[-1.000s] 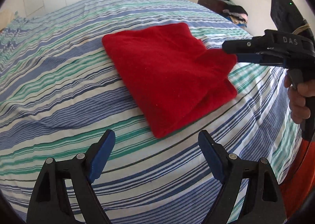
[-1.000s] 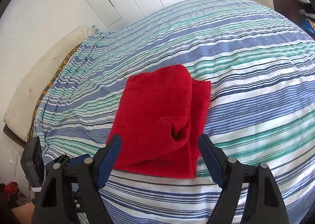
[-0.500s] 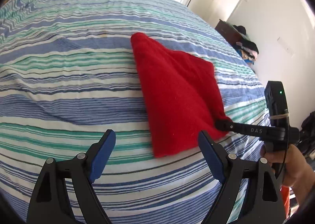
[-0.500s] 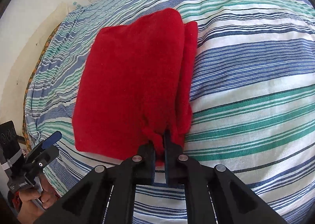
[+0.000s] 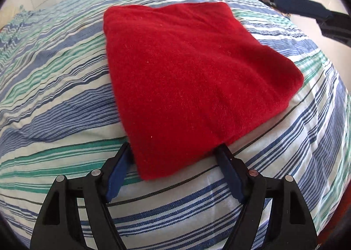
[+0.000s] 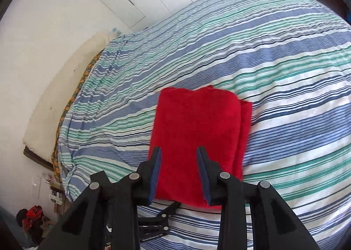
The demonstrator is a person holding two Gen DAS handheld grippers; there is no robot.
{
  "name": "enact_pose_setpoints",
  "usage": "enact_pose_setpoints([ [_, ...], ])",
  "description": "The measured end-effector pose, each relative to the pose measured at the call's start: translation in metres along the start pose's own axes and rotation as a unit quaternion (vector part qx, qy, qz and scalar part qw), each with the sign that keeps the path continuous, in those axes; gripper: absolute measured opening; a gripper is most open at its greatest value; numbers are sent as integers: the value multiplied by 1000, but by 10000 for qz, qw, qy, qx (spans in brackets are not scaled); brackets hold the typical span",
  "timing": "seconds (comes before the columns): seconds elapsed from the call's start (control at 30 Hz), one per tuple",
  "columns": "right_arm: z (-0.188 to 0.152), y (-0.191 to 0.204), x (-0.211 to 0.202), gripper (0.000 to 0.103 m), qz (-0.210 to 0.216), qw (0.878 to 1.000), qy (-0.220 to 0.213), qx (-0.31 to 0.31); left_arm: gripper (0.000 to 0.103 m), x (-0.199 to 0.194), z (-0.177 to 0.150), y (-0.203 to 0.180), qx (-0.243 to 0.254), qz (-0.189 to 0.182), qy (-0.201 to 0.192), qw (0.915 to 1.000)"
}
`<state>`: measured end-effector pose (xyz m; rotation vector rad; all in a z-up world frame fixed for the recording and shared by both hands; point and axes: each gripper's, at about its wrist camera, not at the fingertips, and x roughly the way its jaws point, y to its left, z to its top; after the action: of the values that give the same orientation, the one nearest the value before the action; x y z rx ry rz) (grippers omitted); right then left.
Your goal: Fold small clothes
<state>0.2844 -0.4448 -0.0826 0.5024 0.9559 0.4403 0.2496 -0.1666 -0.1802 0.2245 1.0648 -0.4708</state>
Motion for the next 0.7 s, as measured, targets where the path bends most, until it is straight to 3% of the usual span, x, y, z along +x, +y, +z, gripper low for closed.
enact_pose_setpoints([
  [0.07, -7, -6, 31, 37, 68, 9989, 455, -16, 80, -8, -1, 3, -61, -136, 63, 9999],
  [0.13, -27, -29, 64, 35, -674, 9925, 1021, 15, 80, -25, -2, 10, -240, -422, -2, 9988],
  [0.17, -39, -43, 73, 25, -846, 9882, 1277, 65, 80, -36, -3, 15, -404, -609, -103, 9973],
  [0.23, -47, -53, 62, 22, -646, 9908, 1184, 78, 88, -57, -2, 29, -766, -897, -414, 9921],
  [0.3, -38, -48, 42, 22, -620, 9929, 1013, 45, 90, -69, 7, 41, -1075, -881, -740, 9875],
  [0.43, 14, -19, 16, 25, -712, 9962, 258, -420, 89, -46, 41, 44, -1240, -600, -706, 9880],
  [0.53, 50, -8, 32, 49, -617, 9961, 93, -631, 89, -16, 43, 30, -1026, -406, -234, 9936],
  [0.57, 56, -9, 44, 56, -646, 9957, 84, -666, 89, -8, 39, 23, -899, -387, -72, 9952],
  [0.63, 57, -25, 74, 57, -923, 9933, 318, -614, 88, 4, 32, 11, -667, -328, 180, 9971],
  [0.7, 43, -57, 107, 53, -1286, 9874, 899, -209, 88, 2, 27, 7, -641, -324, 194, 9972],
])
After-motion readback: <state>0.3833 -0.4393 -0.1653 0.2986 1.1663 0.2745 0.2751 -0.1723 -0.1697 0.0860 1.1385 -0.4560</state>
